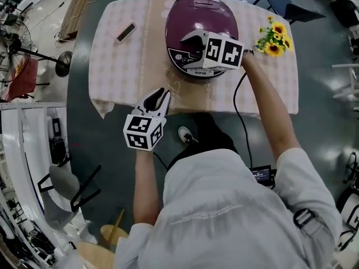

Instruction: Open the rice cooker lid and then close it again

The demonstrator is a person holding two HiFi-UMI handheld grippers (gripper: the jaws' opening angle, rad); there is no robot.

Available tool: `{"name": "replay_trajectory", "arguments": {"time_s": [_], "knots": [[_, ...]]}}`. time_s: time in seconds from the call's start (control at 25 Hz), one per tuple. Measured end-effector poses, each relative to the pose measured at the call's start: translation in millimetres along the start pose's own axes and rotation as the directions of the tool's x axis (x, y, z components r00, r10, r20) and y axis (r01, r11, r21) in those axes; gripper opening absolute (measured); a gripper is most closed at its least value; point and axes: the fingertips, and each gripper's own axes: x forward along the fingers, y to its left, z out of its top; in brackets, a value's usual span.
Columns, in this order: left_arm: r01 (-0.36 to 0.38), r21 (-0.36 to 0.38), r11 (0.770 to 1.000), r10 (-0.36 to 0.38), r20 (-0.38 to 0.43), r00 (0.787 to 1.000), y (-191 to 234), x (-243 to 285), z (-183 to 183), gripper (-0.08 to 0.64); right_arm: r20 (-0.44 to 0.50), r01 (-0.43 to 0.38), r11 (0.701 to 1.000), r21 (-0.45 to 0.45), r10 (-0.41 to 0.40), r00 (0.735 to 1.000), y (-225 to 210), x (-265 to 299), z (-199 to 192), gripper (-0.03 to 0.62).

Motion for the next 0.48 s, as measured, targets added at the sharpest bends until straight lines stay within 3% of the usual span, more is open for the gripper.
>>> {"name": "replay_trajectory", "arguments": {"time_s": [0.48], "knots": [[0.007, -0.026, 1.0, -0.007, 0.005, 1.0, -5.7, 1.4, -8.2, 0.086, -0.029, -0.022, 1.0, 0.016, 0.023, 0.999, -3.3, 2.7, -3.5, 0.31]]}}
